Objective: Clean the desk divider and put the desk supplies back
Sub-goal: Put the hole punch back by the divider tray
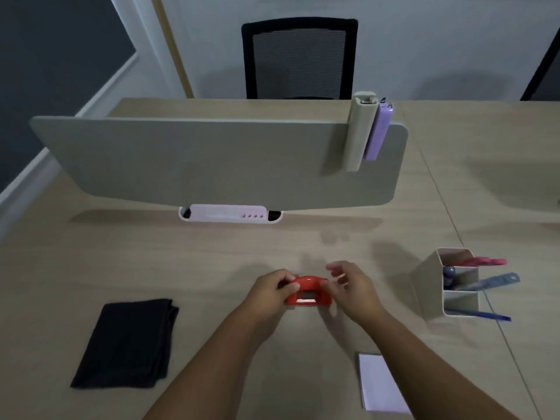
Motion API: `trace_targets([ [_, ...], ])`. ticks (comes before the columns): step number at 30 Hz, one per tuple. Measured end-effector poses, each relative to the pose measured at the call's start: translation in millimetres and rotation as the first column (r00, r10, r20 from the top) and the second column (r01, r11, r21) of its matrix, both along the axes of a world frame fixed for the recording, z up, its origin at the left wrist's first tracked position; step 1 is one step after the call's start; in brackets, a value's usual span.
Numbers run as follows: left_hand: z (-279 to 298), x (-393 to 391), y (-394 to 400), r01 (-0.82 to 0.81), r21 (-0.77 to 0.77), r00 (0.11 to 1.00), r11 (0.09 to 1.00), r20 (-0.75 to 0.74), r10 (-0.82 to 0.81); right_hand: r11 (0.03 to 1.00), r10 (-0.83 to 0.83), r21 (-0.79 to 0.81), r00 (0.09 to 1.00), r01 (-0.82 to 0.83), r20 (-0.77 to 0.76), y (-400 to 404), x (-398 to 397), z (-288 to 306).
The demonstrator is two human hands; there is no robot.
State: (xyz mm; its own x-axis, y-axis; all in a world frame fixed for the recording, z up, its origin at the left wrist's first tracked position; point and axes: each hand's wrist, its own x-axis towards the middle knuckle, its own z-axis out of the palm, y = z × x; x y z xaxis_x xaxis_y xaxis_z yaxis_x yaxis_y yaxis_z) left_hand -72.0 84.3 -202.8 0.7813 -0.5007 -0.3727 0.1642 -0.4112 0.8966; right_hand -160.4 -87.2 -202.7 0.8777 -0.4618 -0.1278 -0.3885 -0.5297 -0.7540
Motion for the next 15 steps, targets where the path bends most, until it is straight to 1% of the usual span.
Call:
trace_targets([
  [1,-1,2,4,-0.005,0.002,1.000,1.000,0.012,0.005,1.000,0.018,0.013,0.996,-0.017,-0.086,5,-3,-11],
  [3,-4,6,11,-0.028,0.017,0.999,0.999,0.039,0.028,0.999,0.031,0.029,0.986,-0.027,-0.164,16,-2,-22],
  [4,-4,9,15,-0.054,0.022,0.998,0.998,0.045,0.053,0.999,0.030,0.032,0.985,-0.025,-0.170,22,3,-23],
  [6,-8,16,23,-0.166,0.024,0.984,0.986,0.064,0.164,0.999,0.030,0.015,0.986,-0.028,-0.163,32,18,-23],
  [7,-9,21,27,-0.232,0.033,0.969,0.972,0.098,0.228,1.000,0.029,0.007,0.987,-0.028,-0.159,37,28,-24],
  [9,-15,33,32,-0.322,0.071,0.934,0.944,0.186,0.305,1.000,0.003,0.013,0.988,-0.001,-0.152,46,48,-24],
  [10,-20,40,35,-0.342,0.090,0.924,0.935,0.212,0.318,1.000,-0.012,0.018,0.989,0.014,-0.147,50,59,-25],
  [15,-30,67,31,-0.334,0.151,0.908,0.930,0.315,0.275,0.994,-0.091,0.048,0.989,0.097,-0.117,59,98,-24],
])
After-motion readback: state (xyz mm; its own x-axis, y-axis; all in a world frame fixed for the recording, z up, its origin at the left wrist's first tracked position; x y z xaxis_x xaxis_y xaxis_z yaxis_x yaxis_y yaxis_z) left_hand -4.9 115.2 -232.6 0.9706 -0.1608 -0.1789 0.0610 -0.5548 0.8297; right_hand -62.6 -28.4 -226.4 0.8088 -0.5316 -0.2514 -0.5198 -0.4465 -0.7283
